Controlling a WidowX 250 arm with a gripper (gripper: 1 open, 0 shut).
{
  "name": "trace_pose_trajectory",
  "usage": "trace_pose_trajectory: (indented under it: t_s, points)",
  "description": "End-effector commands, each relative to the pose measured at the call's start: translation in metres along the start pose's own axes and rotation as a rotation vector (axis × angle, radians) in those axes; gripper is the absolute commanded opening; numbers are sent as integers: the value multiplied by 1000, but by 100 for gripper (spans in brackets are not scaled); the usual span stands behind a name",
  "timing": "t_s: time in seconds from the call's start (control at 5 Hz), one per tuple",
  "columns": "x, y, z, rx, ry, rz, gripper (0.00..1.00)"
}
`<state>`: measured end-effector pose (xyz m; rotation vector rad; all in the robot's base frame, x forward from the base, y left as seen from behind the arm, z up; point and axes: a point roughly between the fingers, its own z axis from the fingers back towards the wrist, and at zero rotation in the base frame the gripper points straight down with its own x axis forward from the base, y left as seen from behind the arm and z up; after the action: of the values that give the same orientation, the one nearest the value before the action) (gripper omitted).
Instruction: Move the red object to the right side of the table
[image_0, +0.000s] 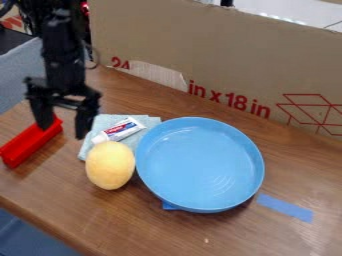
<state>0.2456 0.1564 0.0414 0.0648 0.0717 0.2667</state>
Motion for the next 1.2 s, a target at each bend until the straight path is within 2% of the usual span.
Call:
trace_pose_trajectory:
  t_s: [0.0,0.2,0.4,0.6,0.8,1.0]
  points:
    - [19,10,23,58,-69,8,100]
    - [22,13,11,47,-42,-1,100]
    - [18,31,-2,42,-25,5,100]
    - [18,33,-10,55,-19,19,100]
    - [18,34,-11,60,-18,13,100]
    - [16,48,-11,52,-14,23,0]
